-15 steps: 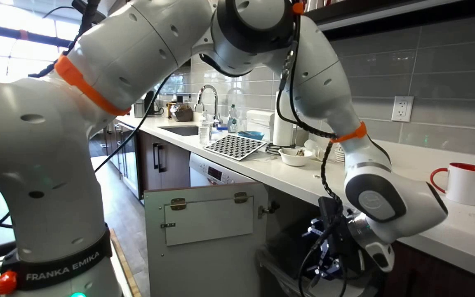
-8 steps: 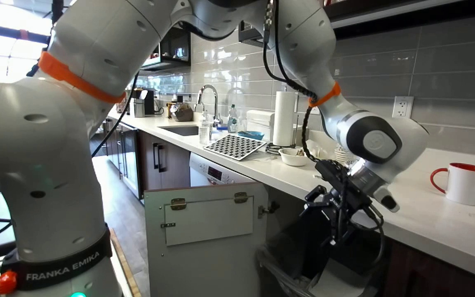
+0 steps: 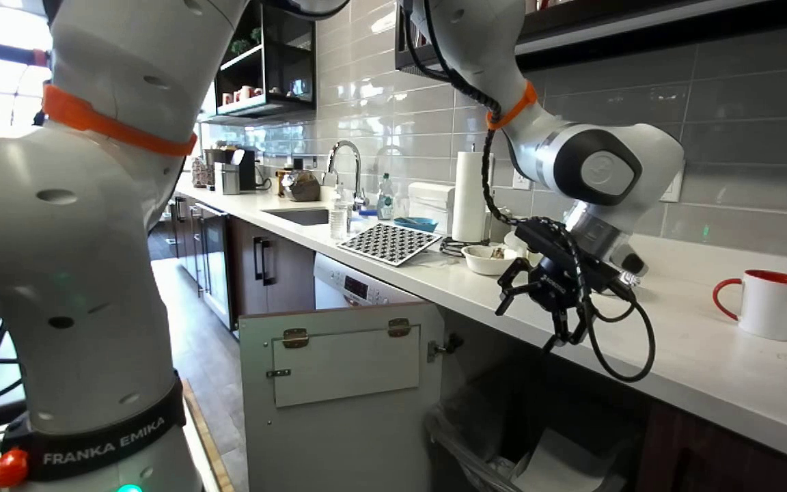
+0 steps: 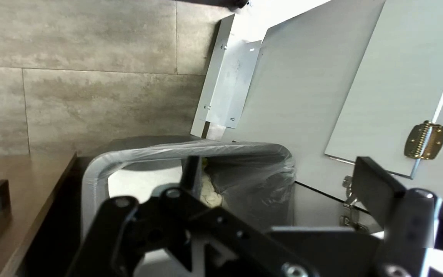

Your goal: Put the paper inside the rubbish bin

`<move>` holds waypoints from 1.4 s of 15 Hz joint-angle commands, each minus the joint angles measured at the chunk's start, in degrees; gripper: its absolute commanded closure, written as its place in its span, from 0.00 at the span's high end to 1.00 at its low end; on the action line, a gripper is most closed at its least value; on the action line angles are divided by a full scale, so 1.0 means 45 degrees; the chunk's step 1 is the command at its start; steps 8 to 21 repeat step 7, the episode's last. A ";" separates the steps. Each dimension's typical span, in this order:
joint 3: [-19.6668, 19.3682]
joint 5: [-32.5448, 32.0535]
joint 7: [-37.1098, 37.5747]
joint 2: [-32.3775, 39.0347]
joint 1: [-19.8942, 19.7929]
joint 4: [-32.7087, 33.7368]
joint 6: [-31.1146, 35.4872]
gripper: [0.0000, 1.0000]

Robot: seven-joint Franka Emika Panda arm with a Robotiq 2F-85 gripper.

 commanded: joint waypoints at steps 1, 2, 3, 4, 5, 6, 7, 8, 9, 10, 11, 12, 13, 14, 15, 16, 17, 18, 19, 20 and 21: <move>0.0284 -0.0015 -0.0689 -0.0708 -0.0105 -0.0664 0.0489 1.00; 0.0300 0.0070 -0.0716 -0.0795 -0.0087 -0.0715 0.0583 1.00; 0.0230 -0.0037 -0.0389 -0.0377 -0.0091 -0.0132 0.0048 1.00; 0.0249 -0.0025 -0.0439 -0.0460 -0.0076 -0.0182 0.0090 1.00; 0.0256 -0.0021 -0.0458 -0.0507 -0.0068 -0.0195 0.0090 1.00; 0.0259 -0.0020 -0.0469 -0.0526 -0.0066 -0.0202 0.0090 1.00; 0.0259 -0.0020 -0.0478 -0.0528 -0.0066 -0.0209 0.0091 1.00; 0.0259 -0.0020 -0.0478 -0.0528 -0.0066 -0.0209 0.0091 1.00; 0.0259 -0.0020 -0.0478 -0.0528 -0.0066 -0.0209 0.0091 1.00; 0.0259 -0.0020 -0.0478 -0.0528 -0.0066 -0.0209 0.0091 1.00; 0.0259 -0.0020 -0.0478 -0.0528 -0.0066 -0.0209 0.0091 1.00; 0.0259 -0.0020 -0.0478 -0.0528 -0.0066 -0.0209 0.0091 1.00; 0.0259 -0.0020 -0.0478 -0.0528 -0.0066 -0.0209 0.0091 1.00; 0.0259 -0.0020 -0.0478 -0.0528 -0.0066 -0.0209 0.0091 1.00; 0.0259 -0.0020 -0.0478 -0.0528 -0.0066 -0.0209 0.0091 1.00; 0.0259 -0.0020 -0.0478 -0.0528 -0.0066 -0.0209 0.0091 1.00; 0.0259 -0.0020 -0.0478 -0.0528 -0.0066 -0.0209 0.0091 1.00; 0.0259 -0.0020 -0.0478 -0.0528 -0.0066 -0.0209 0.0091 1.00; 0.0259 -0.0020 -0.0478 -0.0528 -0.0066 -0.0209 0.0091 1.00; 0.0259 -0.0020 -0.0478 -0.0528 -0.0066 -0.0209 0.0091 1.00; 0.0259 -0.0020 -0.0478 -0.0528 -0.0066 -0.0209 0.0091 1.00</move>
